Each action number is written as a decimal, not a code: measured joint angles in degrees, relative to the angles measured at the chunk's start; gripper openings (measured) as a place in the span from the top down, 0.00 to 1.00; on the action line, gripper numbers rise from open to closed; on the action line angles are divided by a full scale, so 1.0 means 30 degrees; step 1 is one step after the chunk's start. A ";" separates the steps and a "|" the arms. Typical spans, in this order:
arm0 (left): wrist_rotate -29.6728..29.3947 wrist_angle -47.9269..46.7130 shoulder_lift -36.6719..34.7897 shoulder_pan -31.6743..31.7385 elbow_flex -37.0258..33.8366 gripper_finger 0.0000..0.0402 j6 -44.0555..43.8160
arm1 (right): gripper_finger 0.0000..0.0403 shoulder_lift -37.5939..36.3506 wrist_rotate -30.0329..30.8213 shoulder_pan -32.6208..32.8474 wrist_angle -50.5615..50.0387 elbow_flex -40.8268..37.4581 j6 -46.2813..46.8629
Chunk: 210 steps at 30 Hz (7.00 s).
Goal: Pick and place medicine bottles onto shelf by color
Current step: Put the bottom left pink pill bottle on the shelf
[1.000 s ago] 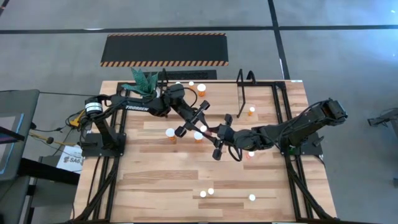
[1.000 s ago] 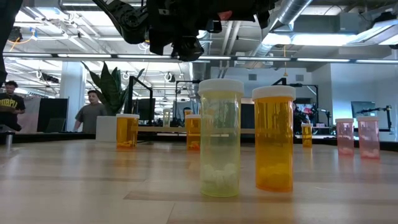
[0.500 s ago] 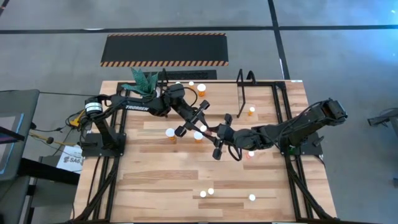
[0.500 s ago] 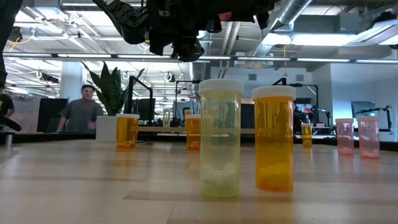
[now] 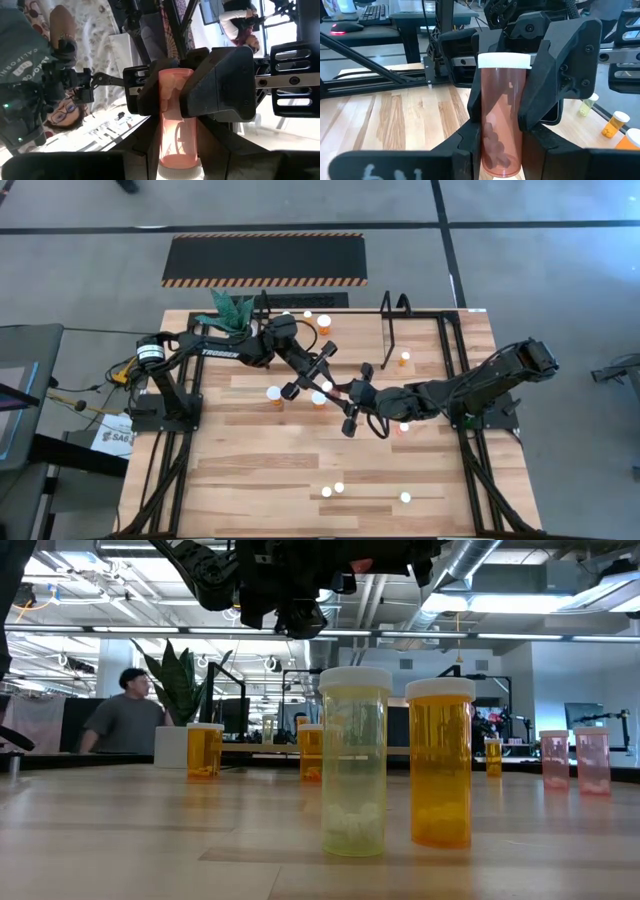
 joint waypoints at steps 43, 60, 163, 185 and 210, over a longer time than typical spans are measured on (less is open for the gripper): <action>0.4973 -0.0460 0.0076 0.1545 -0.0015 0.40 0.7616 | 0.71 -0.4741 0.0007 0.1359 -0.5683 0.0022 0.1492; -0.2062 -0.3525 0.0044 0.0329 -0.0015 0.40 2.8703 | 0.71 -0.4707 0.0066 0.1552 -0.5769 0.0007 0.1494; -4.1580 -2.6129 -0.8817 -1.9820 -0.0721 0.40 3.8743 | 0.69 0.0002 0.4166 0.0708 -0.4537 -0.0784 0.5337; -4.9227 -2.9000 -0.9194 -2.3688 -0.0714 0.40 3.7695 | 0.69 0.7207 0.9245 -0.0663 0.9658 -0.0765 -0.1768; -4.5290 -3.3637 -0.9354 -2.3858 -0.0714 0.40 3.3417 | 0.69 0.7002 -0.2535 -0.0905 1.1093 -0.0728 0.5952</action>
